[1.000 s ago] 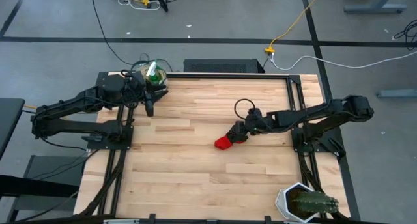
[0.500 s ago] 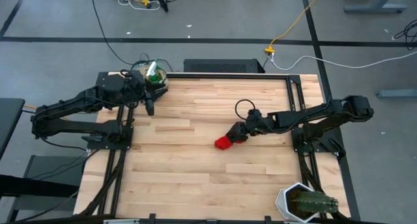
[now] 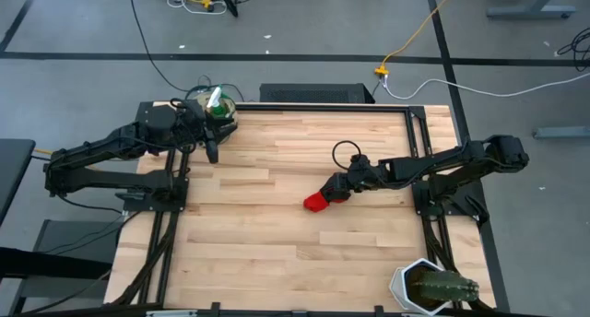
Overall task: Pick & Place Garden tools in Gardening bag
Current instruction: Put the red gloves into the gardening bag
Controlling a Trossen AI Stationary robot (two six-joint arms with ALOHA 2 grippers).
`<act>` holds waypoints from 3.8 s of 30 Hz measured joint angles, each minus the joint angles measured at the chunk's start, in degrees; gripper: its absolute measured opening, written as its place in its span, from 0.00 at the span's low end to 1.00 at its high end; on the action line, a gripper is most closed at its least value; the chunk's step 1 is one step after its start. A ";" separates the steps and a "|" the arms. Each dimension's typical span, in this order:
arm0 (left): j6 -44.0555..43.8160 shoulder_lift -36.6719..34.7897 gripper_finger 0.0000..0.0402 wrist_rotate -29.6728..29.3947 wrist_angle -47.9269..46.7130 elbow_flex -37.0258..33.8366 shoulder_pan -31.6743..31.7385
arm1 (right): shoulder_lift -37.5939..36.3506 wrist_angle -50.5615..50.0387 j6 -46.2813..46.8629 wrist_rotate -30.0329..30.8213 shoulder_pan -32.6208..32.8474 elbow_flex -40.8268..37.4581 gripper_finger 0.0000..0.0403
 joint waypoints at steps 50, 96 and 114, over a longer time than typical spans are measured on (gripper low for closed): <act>-0.01 0.00 0.29 0.02 0.00 0.00 0.00 | 0.00 24.54 -21.34 0.18 0.00 0.02 0.00; 0.00 0.00 0.29 0.02 0.56 0.00 0.00 | -6.87 20.89 -70.55 -7.72 -4.65 26.16 0.00; -1.24 0.02 0.29 1.83 3.24 0.02 0.00 | -6.86 20.74 -74.12 -12.92 -5.38 28.17 0.00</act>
